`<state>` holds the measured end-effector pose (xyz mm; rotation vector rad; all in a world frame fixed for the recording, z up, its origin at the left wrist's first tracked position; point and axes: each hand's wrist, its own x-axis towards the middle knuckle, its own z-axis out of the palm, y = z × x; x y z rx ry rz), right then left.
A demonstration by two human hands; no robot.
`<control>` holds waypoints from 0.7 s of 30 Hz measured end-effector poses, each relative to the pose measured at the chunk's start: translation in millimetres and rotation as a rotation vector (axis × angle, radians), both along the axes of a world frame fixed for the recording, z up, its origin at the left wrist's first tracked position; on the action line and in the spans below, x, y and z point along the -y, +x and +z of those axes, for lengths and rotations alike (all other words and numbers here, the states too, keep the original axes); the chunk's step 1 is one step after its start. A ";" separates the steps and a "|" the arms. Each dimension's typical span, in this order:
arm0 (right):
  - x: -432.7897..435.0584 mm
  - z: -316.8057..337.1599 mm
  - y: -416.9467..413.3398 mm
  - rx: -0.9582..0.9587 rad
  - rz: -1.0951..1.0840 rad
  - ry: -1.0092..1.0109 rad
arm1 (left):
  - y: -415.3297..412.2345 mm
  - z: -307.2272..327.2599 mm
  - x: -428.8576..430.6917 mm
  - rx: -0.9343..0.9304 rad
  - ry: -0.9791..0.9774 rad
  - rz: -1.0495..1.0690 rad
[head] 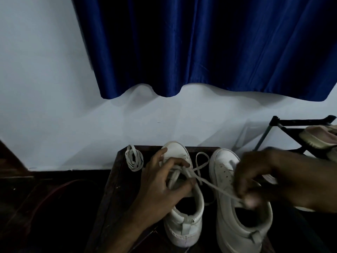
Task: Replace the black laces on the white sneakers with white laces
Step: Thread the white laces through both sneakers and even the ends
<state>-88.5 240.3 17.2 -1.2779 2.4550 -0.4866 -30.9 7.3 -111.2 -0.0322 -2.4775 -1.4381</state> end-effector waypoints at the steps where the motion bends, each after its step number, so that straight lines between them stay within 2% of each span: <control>1: -12.1 6.8 -1.8 0.042 0.000 -0.005 | 0.6 -0.5 0.5 0.000 -0.004 0.003; 4: -23.1 2.7 -14.2 0.103 -0.123 0.022 | 1.1 -2.6 0.7 -0.015 0.000 0.012; 8: 29.0 -24.5 -6.5 -0.069 -0.243 -0.037 | 0.9 -1.0 -0.2 -0.025 0.012 0.022; 11: 57.3 -46.9 -2.1 -0.177 -0.208 -0.056 | 0.7 -4.3 -0.3 -0.063 0.087 0.028; 14: 57.4 -54.9 -6.1 -0.144 -0.227 -0.141 | 0.5 -8.6 -0.3 0.037 0.244 0.030; 16: 52.5 -46.3 -3.9 -0.171 -0.207 -0.121 | 0.3 -10.3 -0.2 0.076 0.269 0.025; 19: 26.4 -13.7 1.7 0.094 0.005 -0.022 | 0.3 -11.2 0.2 0.091 0.262 0.033; 21: 4.0 2.1 -1.5 0.156 0.008 0.021 | 0.4 -12.3 0.1 0.096 0.253 0.027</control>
